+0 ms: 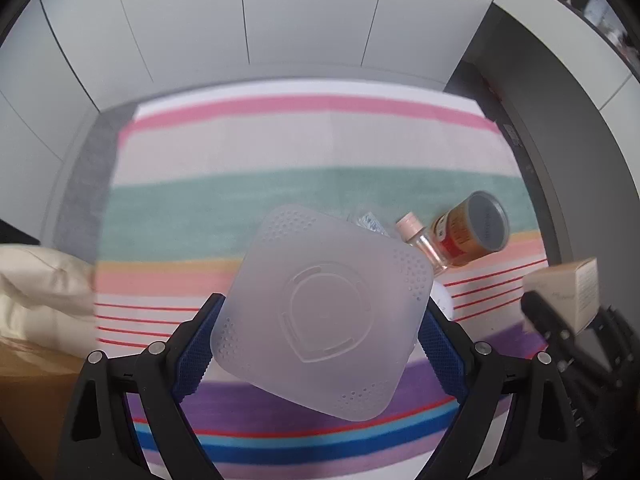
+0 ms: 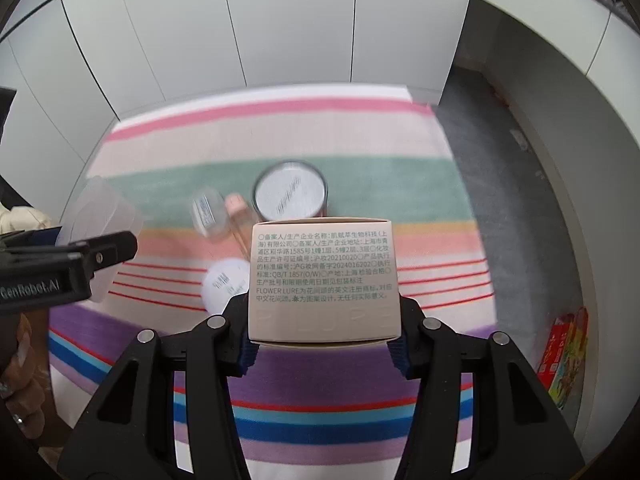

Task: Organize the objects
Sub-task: 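Lift the held cream box and frosted case off the tablecloth and carry them back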

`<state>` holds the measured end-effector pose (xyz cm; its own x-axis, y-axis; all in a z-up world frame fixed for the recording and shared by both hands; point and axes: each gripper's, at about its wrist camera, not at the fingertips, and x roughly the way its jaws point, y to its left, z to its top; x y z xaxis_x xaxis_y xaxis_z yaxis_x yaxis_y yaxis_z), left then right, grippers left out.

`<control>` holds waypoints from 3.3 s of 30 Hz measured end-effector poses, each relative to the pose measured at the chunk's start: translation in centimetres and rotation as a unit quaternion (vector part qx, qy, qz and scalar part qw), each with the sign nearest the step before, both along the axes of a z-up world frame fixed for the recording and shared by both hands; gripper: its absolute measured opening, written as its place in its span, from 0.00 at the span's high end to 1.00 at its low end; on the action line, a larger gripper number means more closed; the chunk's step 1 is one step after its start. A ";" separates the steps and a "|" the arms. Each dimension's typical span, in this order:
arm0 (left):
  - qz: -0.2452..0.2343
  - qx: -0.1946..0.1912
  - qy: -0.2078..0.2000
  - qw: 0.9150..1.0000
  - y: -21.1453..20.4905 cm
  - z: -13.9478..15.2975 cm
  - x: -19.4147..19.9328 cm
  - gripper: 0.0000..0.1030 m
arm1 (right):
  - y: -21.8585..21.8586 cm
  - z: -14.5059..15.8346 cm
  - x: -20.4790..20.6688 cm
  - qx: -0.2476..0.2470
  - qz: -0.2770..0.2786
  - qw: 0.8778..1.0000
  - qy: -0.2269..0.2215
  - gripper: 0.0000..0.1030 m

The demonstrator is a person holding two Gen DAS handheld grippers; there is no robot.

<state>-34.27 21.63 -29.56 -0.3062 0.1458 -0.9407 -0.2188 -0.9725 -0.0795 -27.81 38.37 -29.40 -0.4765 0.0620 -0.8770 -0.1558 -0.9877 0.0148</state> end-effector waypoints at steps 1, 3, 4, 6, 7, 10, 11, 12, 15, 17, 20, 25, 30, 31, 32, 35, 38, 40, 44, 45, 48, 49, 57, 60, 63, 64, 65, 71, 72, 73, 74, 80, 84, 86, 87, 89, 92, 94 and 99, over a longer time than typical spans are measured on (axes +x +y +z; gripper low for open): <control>-0.004 -0.001 0.008 1.000 0.1 0.9 -0.1 0.11 | 0.0 0.9 0.0 0.002 0.001 1.000 0.003 0.48; -0.007 -0.001 0.021 1.000 0.0 2.8 0.4 0.11 | 0.0 2.5 0.0 0.009 -0.001 1.000 0.002 0.48; -0.008 0.000 0.026 1.000 0.3 3.6 0.6 0.11 | 0.1 3.4 0.0 0.010 -0.002 1.000 0.002 0.48; -0.003 0.002 0.036 0.999 -0.2 5.8 1.1 0.11 | 0.3 5.3 0.1 0.008 -0.005 1.000 0.006 0.48; 0.000 0.002 0.041 0.999 -0.6 6.9 1.4 0.11 | 0.4 6.3 0.2 0.011 -0.007 1.000 0.009 0.48; 0.002 -0.019 0.066 0.998 -0.6 10.6 2.4 0.11 | 0.3 9.7 0.5 0.015 -0.002 1.000 0.023 0.48; -0.001 -0.020 0.073 0.997 -0.7 11.8 2.9 0.11 | 0.3 10.7 0.6 0.016 0.001 1.000 0.027 0.48; -0.005 -0.022 0.082 0.996 -0.6 13.2 3.3 0.11 | 0.2 12.0 0.6 0.016 0.004 0.999 0.031 0.48; -0.013 -0.031 0.121 0.992 -0.3 17.3 4.6 0.11 | -0.3 15.7 1.2 0.020 0.011 0.999 0.047 0.48; -0.011 -0.038 0.142 0.989 -0.5 19.9 5.3 0.11 | -0.5 18.0 1.5 0.020 0.014 0.998 0.061 0.48; -0.007 -0.026 0.147 0.989 -1.0 23.2 5.9 0.11 | -0.7 21.4 2.2 0.022 0.017 0.997 0.075 0.48; 0.016 -0.006 0.155 0.988 -2.0 27.3 6.2 0.11 | -0.8 26.3 2.6 0.023 0.021 0.995 0.097 0.48; 0.032 -0.004 0.153 0.988 -1.9 30.4 6.2 0.11 | -1.3 30.2 3.4 0.021 0.025 0.993 0.117 0.48; 0.031 0.000 0.155 0.987 -1.8 31.0 6.4 0.11 | -1.5 30.9 3.6 0.022 0.027 0.992 0.121 0.48; 0.031 0.001 0.158 0.987 -1.8 31.6 6.8 0.11 | -1.6 31.5 3.7 0.024 0.026 0.992 0.124 0.48; 0.031 -0.016 0.173 0.984 -1.5 33.0 7.9 0.11 | -1.8 32.9 4.4 0.027 0.026 0.991 0.132 0.48; 0.024 -0.021 0.178 0.983 -1.1 33.6 8.7 0.11 | -2.0 33.5 5.1 0.025 0.026 0.990 0.136 0.48; 0.020 -0.024 0.175 0.984 -0.9 33.6 9.2 0.11 | -2.0 33.3 5.3 0.027 0.027 0.990 0.136 0.48; 0.011 -0.022 0.172 0.985 -0.5 33.5 10.1 0.11 | -1.6 33.4 5.9 0.022 0.024 0.990 0.136 0.48; 0.010 -0.025 0.173 0.985 -0.4 33.4 10.3 0.11 | -1.4 33.5 6.0 0.020 0.022 0.990 0.137 0.48; 0.007 -0.029 0.174 0.984 -0.3 33.3 11.3 0.11 | -1.1 33.4 6.7 0.017 0.023 0.990 0.138 0.48; 0.007 -0.028 0.174 0.984 -0.3 33.2 11.6 0.11 | -1.1 33.4 7.0 0.016 0.024 0.990 0.138 0.48; 0.013 -0.022 0.176 0.984 -1.0 33.4 14.7 0.11 | -0.9 33.2 9.6 0.012 0.026 0.990 0.136 0.48; 0.010 -0.021 0.177 0.984 -1.2 33.5 16.2 0.11 | -1.0 33.3 11.2 0.012 0.023 0.989 0.145 0.48; 0.010 -0.016 0.181 0.983 -1.6 33.8 18.1 0.11 | -1.3 33.4 13.0 0.015 0.022 0.988 0.151 0.48; 0.015 -0.016 0.186 0.982 -1.8 34.0 18.8 0.11 | -1.5 33.4 13.7 0.019 0.023 0.988 0.153 0.48; 0.022 -0.019 0.193 0.981 -2.0 34.2 19.5 0.11 | -1.5 33.5 14.4 0.021 0.024 0.987 0.155 0.48; 0.034 -0.019 0.213 0.976 -3.0 35.1 24.3 0.11 | -1.9 33.5 18.9 0.020 0.029 0.986 0.162 0.48; 0.032 -0.017 0.213 0.976 -3.1 35.2 25.0 0.11 | -1.8 33.5 19.6 0.019 0.029 0.986 0.162 0.48; 0.029 -0.015 0.213 0.977 -3.1 35.2 25.5 0.11 | -1.8 33.5 20.3 0.020 0.028 0.986 0.162 0.48; 0.027 -0.015 0.213 0.977 -3.1 35.3 26.1 0.11 | -1.8 33.6 20.9 0.023 0.026 0.986 0.163 0.48; 0.011 -0.011 0.212 0.977 -3.3 35.5 29.9 0.11 | -1.6 33.8 24.8 0.019 0.011 0.985 0.171 0.48; 0.007 -0.014 0.220 0.975 -3.9 35.6 32.5 0.11 | -1.4 33.6 27.3 0.005 0.007 0.986 0.167 0.48; 0.005 -0.018 0.223 0.975 -3.9 35.4 33.5 0.11 | -1.4 33.5 28.6 0.001 0.009 0.986 0.167 0.48; 0.006 -0.023 0.224 0.974 -4.0 35.3 34.0 0.11 | -1.5 33.5 29.1 0.002 0.011 0.986 0.167 0.48; 0.010 -0.024 0.224 0.974 -4.5 35.0 34.7 0.11 | -1.4 33.3 30.0 -0.001 0.012 0.986 0.166 0.48; 0.018 -0.019 0.219 0.975 -5.4 34.4 35.5 0.11 | -1.2 32.7 31.4 -0.006 0.007 0.987 0.161 0.48; 0.019 -0.016 0.218 0.976 -5.9 33.9 36.0 0.11 | -1.1 32.1 32.4 -0.011 0.005 0.988 0.155 0.48; 0.014 -0.008 0.187 0.982 -6.6 31.5 36.3 0.11 | -0.9 30.6 34.5 -0.011 -0.007 0.991 0.135 0.48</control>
